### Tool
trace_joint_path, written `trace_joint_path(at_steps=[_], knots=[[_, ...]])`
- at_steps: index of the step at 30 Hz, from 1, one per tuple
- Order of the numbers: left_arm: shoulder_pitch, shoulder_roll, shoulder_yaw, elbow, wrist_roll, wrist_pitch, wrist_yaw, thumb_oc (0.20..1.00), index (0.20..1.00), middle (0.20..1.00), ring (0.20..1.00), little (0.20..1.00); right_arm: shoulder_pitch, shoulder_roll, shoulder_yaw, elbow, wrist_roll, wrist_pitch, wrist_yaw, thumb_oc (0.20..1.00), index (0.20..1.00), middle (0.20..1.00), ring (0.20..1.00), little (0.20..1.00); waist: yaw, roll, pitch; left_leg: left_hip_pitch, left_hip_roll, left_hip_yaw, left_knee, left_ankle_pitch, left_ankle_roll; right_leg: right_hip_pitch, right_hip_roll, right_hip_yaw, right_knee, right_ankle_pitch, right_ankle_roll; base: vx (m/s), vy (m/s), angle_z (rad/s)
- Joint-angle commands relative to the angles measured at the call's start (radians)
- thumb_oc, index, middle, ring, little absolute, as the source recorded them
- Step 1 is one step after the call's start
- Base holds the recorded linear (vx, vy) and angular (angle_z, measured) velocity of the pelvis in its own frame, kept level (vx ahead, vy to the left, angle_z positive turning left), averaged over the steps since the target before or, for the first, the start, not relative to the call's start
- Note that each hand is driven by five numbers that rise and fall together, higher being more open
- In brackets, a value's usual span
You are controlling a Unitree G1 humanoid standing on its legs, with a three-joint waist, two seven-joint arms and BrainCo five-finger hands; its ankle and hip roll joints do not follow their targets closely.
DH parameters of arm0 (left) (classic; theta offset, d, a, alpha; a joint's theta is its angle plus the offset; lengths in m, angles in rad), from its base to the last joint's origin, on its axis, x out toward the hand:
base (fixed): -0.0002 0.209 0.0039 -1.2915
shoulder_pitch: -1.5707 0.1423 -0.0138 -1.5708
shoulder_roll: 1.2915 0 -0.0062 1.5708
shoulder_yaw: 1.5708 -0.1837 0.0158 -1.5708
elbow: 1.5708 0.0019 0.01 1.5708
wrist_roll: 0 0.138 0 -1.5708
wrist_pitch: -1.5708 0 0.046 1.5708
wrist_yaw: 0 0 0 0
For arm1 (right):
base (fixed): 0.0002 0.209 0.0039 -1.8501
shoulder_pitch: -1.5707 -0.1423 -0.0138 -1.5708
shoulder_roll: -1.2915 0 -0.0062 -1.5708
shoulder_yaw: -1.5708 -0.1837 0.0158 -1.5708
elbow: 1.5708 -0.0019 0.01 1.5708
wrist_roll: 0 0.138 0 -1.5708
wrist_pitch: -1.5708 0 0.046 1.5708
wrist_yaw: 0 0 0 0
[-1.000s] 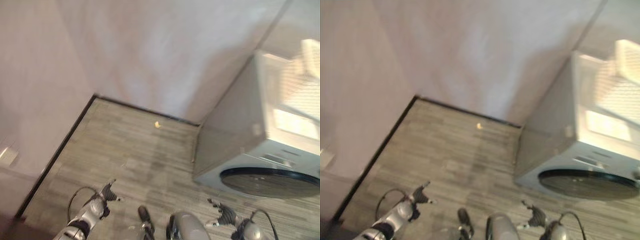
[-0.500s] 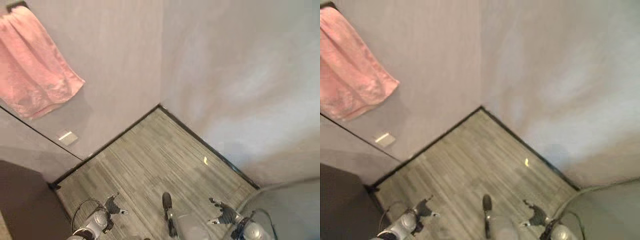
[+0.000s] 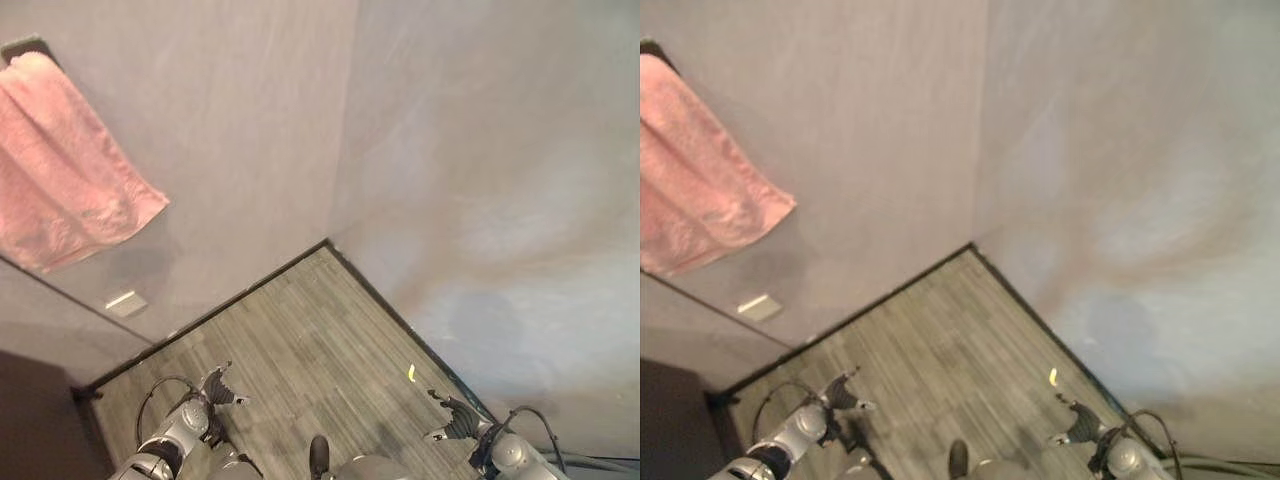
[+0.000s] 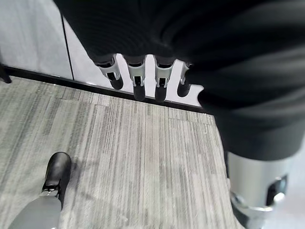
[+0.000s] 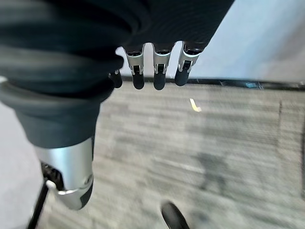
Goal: Put brush and paste in cup on sink, flatten towel.
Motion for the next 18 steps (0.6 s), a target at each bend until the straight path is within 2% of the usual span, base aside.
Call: trace_joint_path(at_steps=[1,2,3,4,7,8,11,12,13,14,15,16,17,18], knots=[[0.020,0.029,0.004,-0.006,0.005,-0.015,0.018,1.000,1.000,1.000,1.000,1.000,0.049,-0.018,-0.051,-0.071,-0.039,-0.016,-0.007,1.000,1.000,1.000,1.000,1.000,0.029,0.038,-0.010,-0.003,-0.073,0.033,0.120,0.011,0.057,0.008,-0.301,0.022,0.212,-0.016,0.165,0.42,0.457,-0.16],[0.020,0.030,0.004,-0.006,0.006,-0.015,0.018,1.000,1.000,1.000,1.000,1.000,0.049,-0.017,-0.051,-0.071,-0.039,-0.016,-0.007,1.000,1.000,1.000,1.000,1.000,0.030,0.036,-0.011,-0.004,-0.075,0.035,0.123,0.007,0.059,0.007,-0.304,0.024,0.212,-0.015,0.168,0.35,0.477,-0.17],[0.024,0.029,-0.006,-0.017,0.006,-0.017,0.017,1.000,1.000,1.000,1.000,1.000,0.045,-0.004,-0.051,-0.087,-0.034,-0.012,-0.004,1.000,1.000,1.000,1.000,1.000,0.033,0.031,-0.007,-0.004,-0.122,0.024,0.131,-0.029,0.090,-0.016,-0.345,0.043,0.253,0.055,0.179,0.24,0.387,-0.05],[0.024,0.034,-0.010,-0.021,0.007,-0.018,0.017,1.000,1.000,1.000,1.000,1.000,0.036,0.000,-0.046,-0.091,-0.032,-0.013,-0.004,1.000,1.000,1.000,1.000,1.000,0.035,0.029,-0.006,-0.005,-0.146,0.021,0.128,-0.040,0.103,-0.032,-0.356,0.053,0.270,0.087,0.180,0.28,0.462,0.06],[0.022,0.045,-0.019,-0.026,0.013,-0.018,0.017,1.000,1.000,1.000,1.000,1.000,0.004,0.022,-0.021,-0.081,-0.029,-0.014,-0.008,1.000,1.000,1.000,1.000,1.000,0.046,0.021,-0.008,-0.011,-0.197,0.010,0.115,-0.077,0.136,-0.068,-0.345,0.070,0.307,0.126,0.183,0.16,0.288,0.29],[0.011,0.056,-0.024,-0.021,0.018,-0.018,0.020,1.000,1.000,1.000,1.000,1.000,-0.003,0.021,-0.012,-0.095,-0.017,-0.023,-0.005,1.000,1.000,1.000,1.000,1.000,0.036,0.019,-0.009,-0.003,-0.226,-0.007,0.097,-0.085,0.143,-0.094,-0.277,0.119,0.294,0.093,0.173,0.16,0.219,0.40],[0.004,0.061,-0.022,-0.003,0.025,-0.019,0.025,1.000,1.000,1.000,1.000,1.000,0.003,0.022,-0.005,-0.104,0.000,-0.026,-0.005,1.000,1.000,1.000,1.000,1.000,0.030,0.024,-0.011,0.017,-0.261,-0.024,0.059,-0.095,0.153,-0.102,-0.228,0.120,0.254,0.048,0.172,0.16,0.157,0.51],[0.004,0.061,-0.022,-0.002,0.025,-0.019,0.025,1.000,1.000,1.000,1.000,1.000,0.003,0.021,-0.005,-0.104,0.001,-0.026,-0.005,1.000,1.000,1.000,1.000,1.000,0.030,0.024,-0.011,0.017,-0.261,-0.024,0.059,-0.095,0.153,-0.102,-0.228,0.120,0.254,0.048,0.172,0.12,0.085,0.38],[0.005,0.065,-0.019,0.012,0.026,-0.020,0.020,1.000,1.000,1.000,1.000,1.000,0.006,0.018,0.003,-0.108,0.002,-0.033,-0.002,1.000,1.000,1.000,1.000,1.000,0.023,0.039,0.001,0.030,-0.264,-0.039,0.042,-0.083,0.166,-0.150,-0.136,0.186,0.237,-0.008,0.144,0.13,0.066,0.38],[0.005,0.066,-0.020,0.023,0.034,-0.022,0.019,1.000,1.000,1.000,1.000,1.000,0.007,0.011,0.007,-0.110,0.000,-0.036,-0.002,1.000,1.000,1.000,1.000,1.000,0.017,0.042,0.008,0.046,-0.270,-0.054,0.031,-0.089,0.167,-0.175,-0.103,0.213,0.234,-0.027,0.132,0.13,0.066,0.35],[0.005,0.065,-0.020,0.023,0.035,-0.022,0.019,1.000,1.000,1.000,1.000,1.000,0.007,0.011,0.007,-0.110,0.000,-0.036,-0.002,1.000,1.000,1.000,1.000,1.000,0.016,0.043,0.009,0.047,-0.271,-0.055,0.030,-0.089,0.167,-0.175,-0.103,0.212,0.236,-0.028,0.132,0.11,0.030,0.46],[0.005,0.064,-0.025,0.024,0.038,-0.024,0.015,1.000,1.000,1.000,1.000,1.000,0.010,0.006,0.011,-0.107,-0.002,-0.037,-0.004,1.000,1.000,1.000,1.000,1.000,0.010,0.044,0.017,0.062,-0.278,-0.070,0.021,-0.091,0.168,-0.192,-0.083,0.224,0.223,-0.024,0.125,0.13,-0.007,0.63],[0.000,0.058,-0.034,0.024,0.041,-0.027,0.009,1.000,1.000,1.000,1.000,1.000,0.010,-0.004,0.017,-0.098,-0.010,-0.039,-0.007,1.000,1.000,1.000,1.000,1.000,-0.001,0.051,0.034,0.094,-0.287,-0.095,-0.007,-0.092,0.163,-0.257,-0.061,0.216,0.181,0.016,0.124,0.22,-0.073,0.98],[-0.006,0.054,-0.040,0.016,0.057,-0.028,0.003,1.000,1.000,1.000,1.000,1.000,0.021,-0.024,0.006,-0.135,-0.033,-0.037,-0.006,1.000,1.000,1.000,1.000,1.000,-0.014,0.053,0.052,0.124,-0.288,-0.122,-0.010,-0.109,0.158,-0.325,-0.074,0.153,0.169,0.053,0.133,0.16,-0.089,0.79]])
